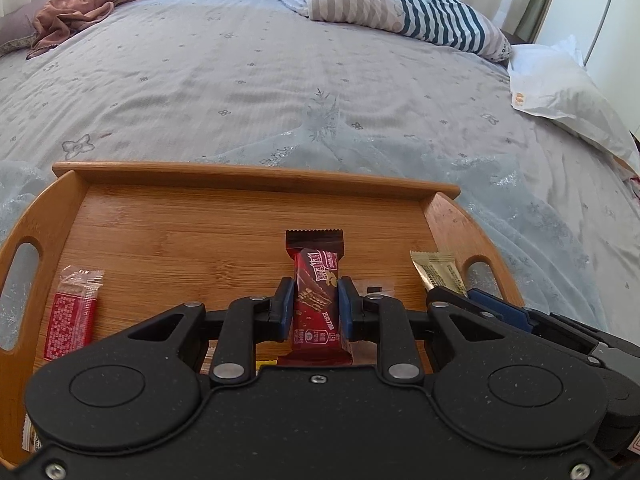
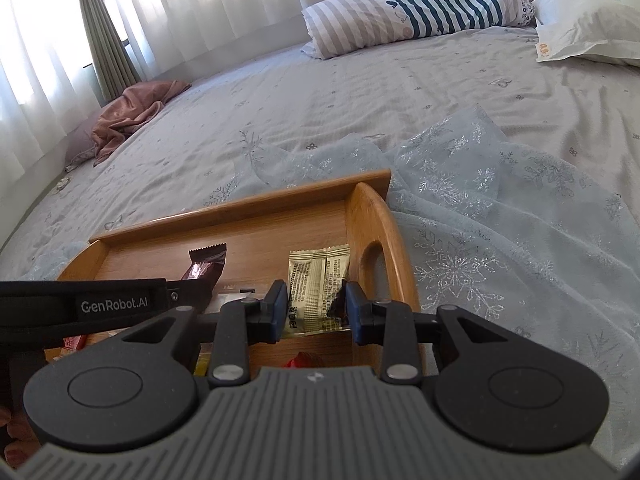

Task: Organize snacks
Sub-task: 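Open the left tool on the tray while the right tool releases the gold packet there, then move both open tools back over the remaining snacks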

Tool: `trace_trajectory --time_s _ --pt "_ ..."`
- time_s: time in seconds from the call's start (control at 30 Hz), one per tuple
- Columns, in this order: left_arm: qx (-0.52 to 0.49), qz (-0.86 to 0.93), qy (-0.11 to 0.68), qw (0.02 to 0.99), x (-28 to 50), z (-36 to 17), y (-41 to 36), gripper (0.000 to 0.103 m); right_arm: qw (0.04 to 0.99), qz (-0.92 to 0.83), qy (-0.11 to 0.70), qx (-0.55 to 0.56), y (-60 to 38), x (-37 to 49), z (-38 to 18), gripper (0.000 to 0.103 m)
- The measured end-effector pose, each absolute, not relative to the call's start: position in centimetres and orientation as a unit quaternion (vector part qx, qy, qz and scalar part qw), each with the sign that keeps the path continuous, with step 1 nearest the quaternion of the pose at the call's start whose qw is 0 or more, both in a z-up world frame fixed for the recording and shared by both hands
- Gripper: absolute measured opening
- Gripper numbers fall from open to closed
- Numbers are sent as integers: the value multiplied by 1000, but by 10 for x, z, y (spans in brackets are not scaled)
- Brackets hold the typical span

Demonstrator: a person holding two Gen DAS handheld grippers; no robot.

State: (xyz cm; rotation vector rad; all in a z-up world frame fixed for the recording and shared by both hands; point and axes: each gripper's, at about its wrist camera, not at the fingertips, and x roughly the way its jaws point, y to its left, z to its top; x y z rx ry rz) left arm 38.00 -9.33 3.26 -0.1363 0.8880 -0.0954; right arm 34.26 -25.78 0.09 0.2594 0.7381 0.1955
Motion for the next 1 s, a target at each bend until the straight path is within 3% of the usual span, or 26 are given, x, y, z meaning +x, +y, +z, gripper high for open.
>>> trace_trajectory --time_s 0.2,0.37,0.47,0.6,0.73,0.83,1.0 --pt "-57 -41 431 899 380 25 -92 23 920 98 361 113 -252 343 0 36" --pt "-50 -41 430 901 378 27 -92 24 920 104 362 109 -248 343 1 44" --pt "-45 -41 425 903 374 32 -91 36 920 106 356 123 -250 341 2 44" --pt "-35 -45 413 909 361 44 -84 57 923 103 345 136 -256 332 8 60" --pt "-28 -52 396 916 340 59 -70 77 930 99 331 128 -260 319 18 67" --pt "-19 -59 385 921 320 70 -59 86 935 101 318 117 -260 305 26 72" --pt "-14 -73 372 925 282 86 -41 89 943 115 298 97 -254 276 38 82"
